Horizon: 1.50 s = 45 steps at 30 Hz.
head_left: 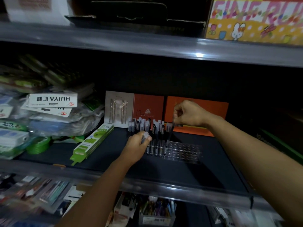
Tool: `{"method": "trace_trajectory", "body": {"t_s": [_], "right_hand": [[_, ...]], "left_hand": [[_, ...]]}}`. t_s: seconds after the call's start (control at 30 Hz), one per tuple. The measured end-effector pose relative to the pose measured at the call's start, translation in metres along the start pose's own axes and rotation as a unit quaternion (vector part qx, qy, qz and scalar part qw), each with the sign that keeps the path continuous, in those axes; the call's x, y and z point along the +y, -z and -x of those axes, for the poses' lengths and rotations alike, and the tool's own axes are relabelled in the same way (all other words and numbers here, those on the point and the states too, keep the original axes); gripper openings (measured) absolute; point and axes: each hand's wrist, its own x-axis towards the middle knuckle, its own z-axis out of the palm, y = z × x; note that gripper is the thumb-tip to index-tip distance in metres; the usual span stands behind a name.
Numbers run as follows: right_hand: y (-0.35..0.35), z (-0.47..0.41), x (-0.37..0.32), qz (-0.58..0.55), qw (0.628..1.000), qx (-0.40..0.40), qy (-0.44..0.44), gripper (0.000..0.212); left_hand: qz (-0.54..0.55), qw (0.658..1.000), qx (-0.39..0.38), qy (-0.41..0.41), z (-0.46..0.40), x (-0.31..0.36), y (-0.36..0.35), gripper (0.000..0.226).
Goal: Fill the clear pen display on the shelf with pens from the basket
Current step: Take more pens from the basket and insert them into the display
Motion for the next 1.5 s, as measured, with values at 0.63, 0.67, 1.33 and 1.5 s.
{"method": "trace_trajectory", "body": {"t_s": [0.63,0.67,1.33,1.5], "right_hand": [[-0.030,-0.013,0.004,0.052,0.997,-0.039,0.042,0.011],[-0.030,-0.015,0.004,0.054,0.997,-0.040,0.046,0.011],[-0.030,-0.012,0.004,0.102,0.994,-0.015,0.019,0.031],[-0.036,-0.012,0.005,0.102,0.994,-0.033,0.020,0.005]], "left_hand": [[0.036,0.999,-0.015,0.007,0.001,0.003,-0.008,0.020],[0.037,0.999,-0.014,0.008,0.000,0.003,-0.008,0.019],[0.048,0.998,-0.032,0.004,0.004,0.006,-0.006,0.024],[0.047,0.998,-0.030,0.003,0.005,0.006,-0.007,0.019]]}}
